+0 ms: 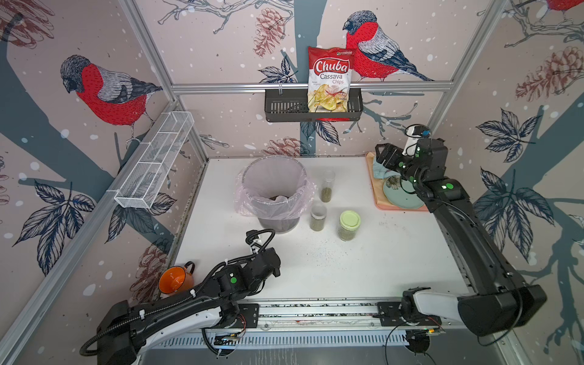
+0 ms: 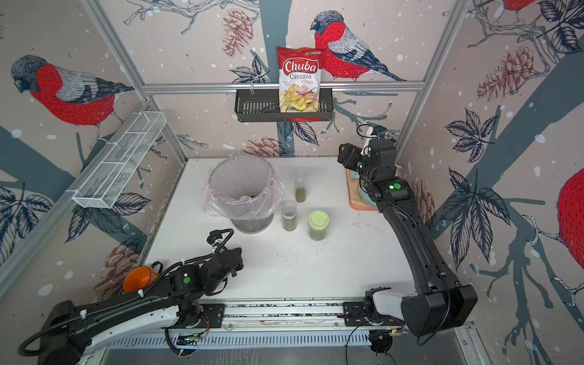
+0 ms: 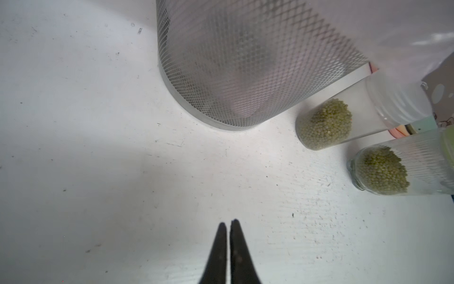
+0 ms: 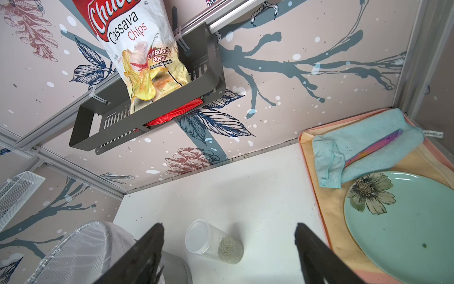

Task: Empty moldy mung beans from jars
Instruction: Adjust the trash bin at the center of the board.

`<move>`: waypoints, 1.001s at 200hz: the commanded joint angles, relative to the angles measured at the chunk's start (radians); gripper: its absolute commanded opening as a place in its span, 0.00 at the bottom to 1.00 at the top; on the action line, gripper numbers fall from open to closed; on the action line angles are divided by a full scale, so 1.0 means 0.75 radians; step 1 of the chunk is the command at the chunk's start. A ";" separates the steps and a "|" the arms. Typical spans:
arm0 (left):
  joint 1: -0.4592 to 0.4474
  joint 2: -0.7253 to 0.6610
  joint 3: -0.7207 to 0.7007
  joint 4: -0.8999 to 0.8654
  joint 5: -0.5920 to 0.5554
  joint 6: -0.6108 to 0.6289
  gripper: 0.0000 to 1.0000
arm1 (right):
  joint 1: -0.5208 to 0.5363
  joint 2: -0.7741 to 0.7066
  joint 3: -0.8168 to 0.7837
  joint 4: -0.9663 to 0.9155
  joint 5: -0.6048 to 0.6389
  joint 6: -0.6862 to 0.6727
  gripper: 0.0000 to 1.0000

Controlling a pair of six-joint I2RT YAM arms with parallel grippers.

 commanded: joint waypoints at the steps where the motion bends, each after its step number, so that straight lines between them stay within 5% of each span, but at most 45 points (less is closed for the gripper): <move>1: 0.091 0.029 -0.053 0.290 0.112 0.122 0.00 | 0.000 0.008 -0.001 0.055 -0.031 0.011 0.84; 46: 0.213 0.068 -0.143 0.620 0.186 0.235 0.00 | 0.000 0.015 0.001 0.063 -0.038 0.000 0.84; 89: 0.408 0.190 -0.271 1.053 0.431 0.288 0.00 | -0.005 0.025 -0.003 0.071 -0.044 -0.002 0.84; 200: 0.632 0.538 -0.196 1.371 0.583 0.369 0.00 | -0.006 0.055 -0.003 0.077 -0.080 -0.018 0.84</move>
